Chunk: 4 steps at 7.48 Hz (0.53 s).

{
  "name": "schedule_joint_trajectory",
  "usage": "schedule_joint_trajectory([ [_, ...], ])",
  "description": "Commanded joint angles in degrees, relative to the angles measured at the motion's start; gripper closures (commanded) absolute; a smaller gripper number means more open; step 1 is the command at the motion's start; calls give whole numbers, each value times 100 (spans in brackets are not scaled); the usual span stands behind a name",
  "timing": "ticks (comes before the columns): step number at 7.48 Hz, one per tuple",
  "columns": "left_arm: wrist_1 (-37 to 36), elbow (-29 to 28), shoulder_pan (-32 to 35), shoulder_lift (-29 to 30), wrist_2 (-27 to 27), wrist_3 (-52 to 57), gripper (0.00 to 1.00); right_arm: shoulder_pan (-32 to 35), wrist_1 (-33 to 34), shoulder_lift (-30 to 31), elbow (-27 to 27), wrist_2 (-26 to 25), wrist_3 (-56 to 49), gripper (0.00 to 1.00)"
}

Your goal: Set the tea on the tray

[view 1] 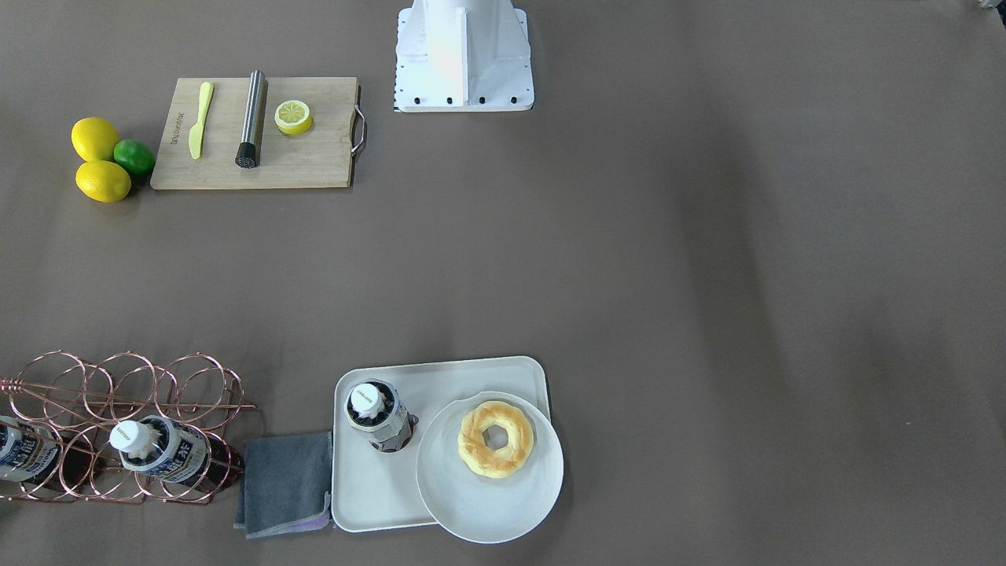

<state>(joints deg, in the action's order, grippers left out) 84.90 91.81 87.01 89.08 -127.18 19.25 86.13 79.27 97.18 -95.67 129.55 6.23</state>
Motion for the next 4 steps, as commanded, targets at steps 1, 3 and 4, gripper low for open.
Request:
schedule_joint_trajectory([
  [1, 0, 12, 0, -31, -9, 9, 1, 0, -9, 20, -22, -9, -8, 0],
  [3, 9, 47, 0, -119, -18, 17, 1, 0, 0, 20, -22, -35, -16, 0],
  [4, 9, 47, 0, -119, -18, 17, 1, 0, 0, 29, -22, -44, -16, 0],
])
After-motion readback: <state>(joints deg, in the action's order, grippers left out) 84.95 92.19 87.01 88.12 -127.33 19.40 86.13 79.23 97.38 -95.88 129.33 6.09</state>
